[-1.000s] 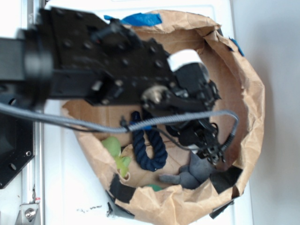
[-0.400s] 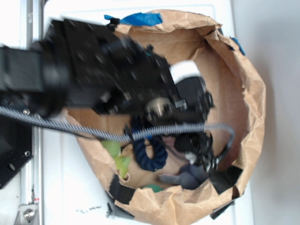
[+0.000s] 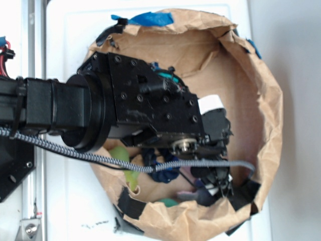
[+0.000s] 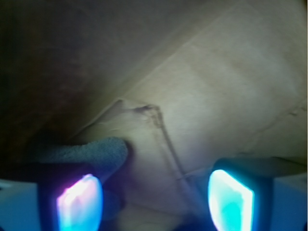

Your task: Grab the gray animal.

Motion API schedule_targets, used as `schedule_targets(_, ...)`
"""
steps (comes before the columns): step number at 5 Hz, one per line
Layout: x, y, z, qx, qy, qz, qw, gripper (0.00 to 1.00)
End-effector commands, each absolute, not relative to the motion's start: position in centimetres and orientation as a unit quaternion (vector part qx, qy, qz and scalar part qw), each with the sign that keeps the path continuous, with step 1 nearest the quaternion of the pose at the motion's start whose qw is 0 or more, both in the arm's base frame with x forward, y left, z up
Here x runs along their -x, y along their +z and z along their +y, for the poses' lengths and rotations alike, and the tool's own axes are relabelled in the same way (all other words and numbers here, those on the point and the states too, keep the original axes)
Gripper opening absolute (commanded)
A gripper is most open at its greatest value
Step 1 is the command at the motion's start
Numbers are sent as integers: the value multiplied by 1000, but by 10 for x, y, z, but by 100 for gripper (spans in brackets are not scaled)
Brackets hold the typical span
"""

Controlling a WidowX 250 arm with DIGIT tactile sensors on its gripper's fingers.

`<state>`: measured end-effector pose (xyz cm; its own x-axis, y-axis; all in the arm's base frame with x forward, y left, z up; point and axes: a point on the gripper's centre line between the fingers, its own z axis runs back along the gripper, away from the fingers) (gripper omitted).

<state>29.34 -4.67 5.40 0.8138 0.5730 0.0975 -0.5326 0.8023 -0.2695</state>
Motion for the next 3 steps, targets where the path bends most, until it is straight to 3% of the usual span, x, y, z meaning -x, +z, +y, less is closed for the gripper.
schedule_targets(1, -310, 98, -65, 182, 285, -118, 934, 100)
schedule_targets(3, -311, 78, -76, 190, 277, -94, 937, 100)
